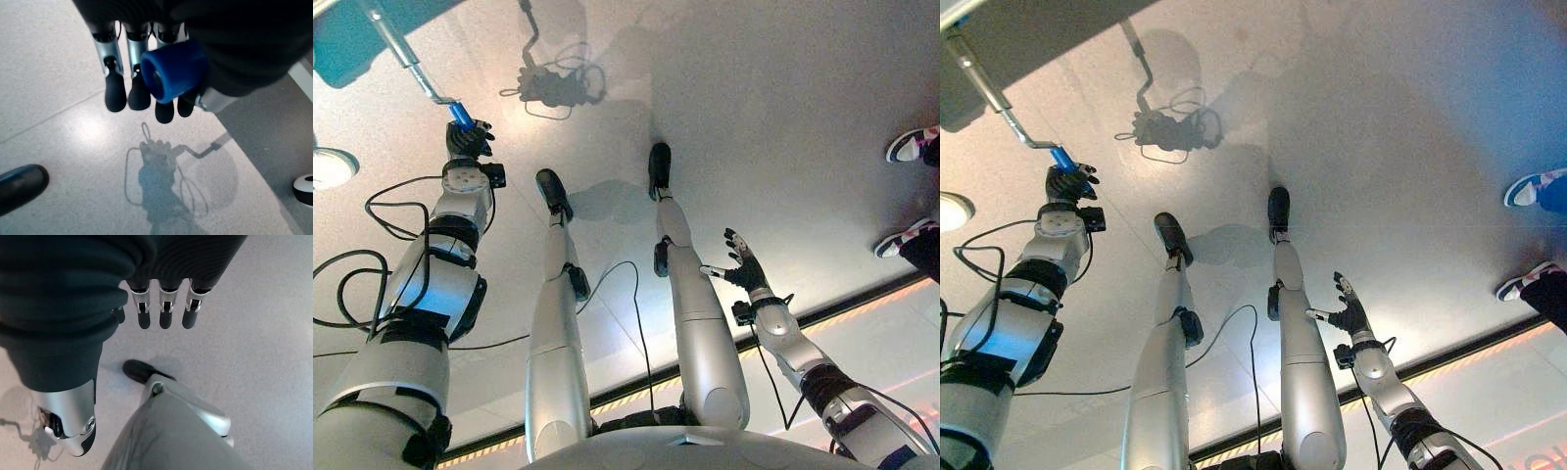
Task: Raise the hospital bed
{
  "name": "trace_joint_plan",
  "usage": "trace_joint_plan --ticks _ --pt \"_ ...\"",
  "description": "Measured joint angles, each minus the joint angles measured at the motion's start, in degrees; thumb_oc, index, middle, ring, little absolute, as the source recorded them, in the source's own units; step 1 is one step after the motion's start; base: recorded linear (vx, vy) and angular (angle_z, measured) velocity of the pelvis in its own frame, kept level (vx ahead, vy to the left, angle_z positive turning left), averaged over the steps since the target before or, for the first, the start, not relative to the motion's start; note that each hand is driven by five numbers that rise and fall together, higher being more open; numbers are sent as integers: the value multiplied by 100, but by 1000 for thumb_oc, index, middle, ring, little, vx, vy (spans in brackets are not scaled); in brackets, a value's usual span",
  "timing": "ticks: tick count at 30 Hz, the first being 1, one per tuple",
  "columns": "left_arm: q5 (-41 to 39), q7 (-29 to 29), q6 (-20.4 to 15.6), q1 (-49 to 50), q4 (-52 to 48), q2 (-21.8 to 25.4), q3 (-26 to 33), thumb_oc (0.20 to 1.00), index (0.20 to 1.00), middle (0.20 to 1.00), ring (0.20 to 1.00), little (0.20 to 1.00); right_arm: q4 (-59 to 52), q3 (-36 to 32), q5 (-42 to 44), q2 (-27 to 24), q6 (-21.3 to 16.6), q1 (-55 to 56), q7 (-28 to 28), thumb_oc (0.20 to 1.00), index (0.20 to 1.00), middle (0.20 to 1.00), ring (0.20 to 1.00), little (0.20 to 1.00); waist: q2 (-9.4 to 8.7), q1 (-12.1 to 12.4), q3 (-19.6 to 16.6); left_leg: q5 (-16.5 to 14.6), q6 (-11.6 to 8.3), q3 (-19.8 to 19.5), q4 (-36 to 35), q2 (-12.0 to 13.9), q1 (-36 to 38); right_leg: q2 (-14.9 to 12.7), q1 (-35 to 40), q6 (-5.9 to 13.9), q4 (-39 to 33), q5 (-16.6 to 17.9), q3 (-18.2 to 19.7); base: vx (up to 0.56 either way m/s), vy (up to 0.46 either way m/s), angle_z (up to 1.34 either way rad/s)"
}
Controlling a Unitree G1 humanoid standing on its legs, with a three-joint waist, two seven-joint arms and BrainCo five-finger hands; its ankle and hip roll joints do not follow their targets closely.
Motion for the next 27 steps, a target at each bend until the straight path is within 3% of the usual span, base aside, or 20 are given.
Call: trace_joint_plan --ticks 10,18,27 --pt "-14 224 -10 -12 24 -51 5 200 200 200 200 200 -115 86 -62 -10 -98 75 -62 1000 1000 1000 1000 1000 -29 -17 -18 -23 -14 371 -60 33 41 111 -201 -15 -61 145 398 18 -21 -13" --pt "-189 331 -19 155 0 -131 -5 200 200 200 200 200 -123 101 -74 40 -134 164 -94 1000 1000 1000 1000 1000 -78 -180 -44 -56 -59 756 -99 95 323 230 -161 -22 -51 192 659 2 -51 -13" --pt "-592 331 -52 333 -280 -403 -43 200 200 200 200 200 218 156 -74 80 -134 216 -92 1000 1000 1000 1000 1000 -75 -203 -45 -52 -54 802 -202 31 794 237 226 -31 -53 199 740 -1 -7 -3"
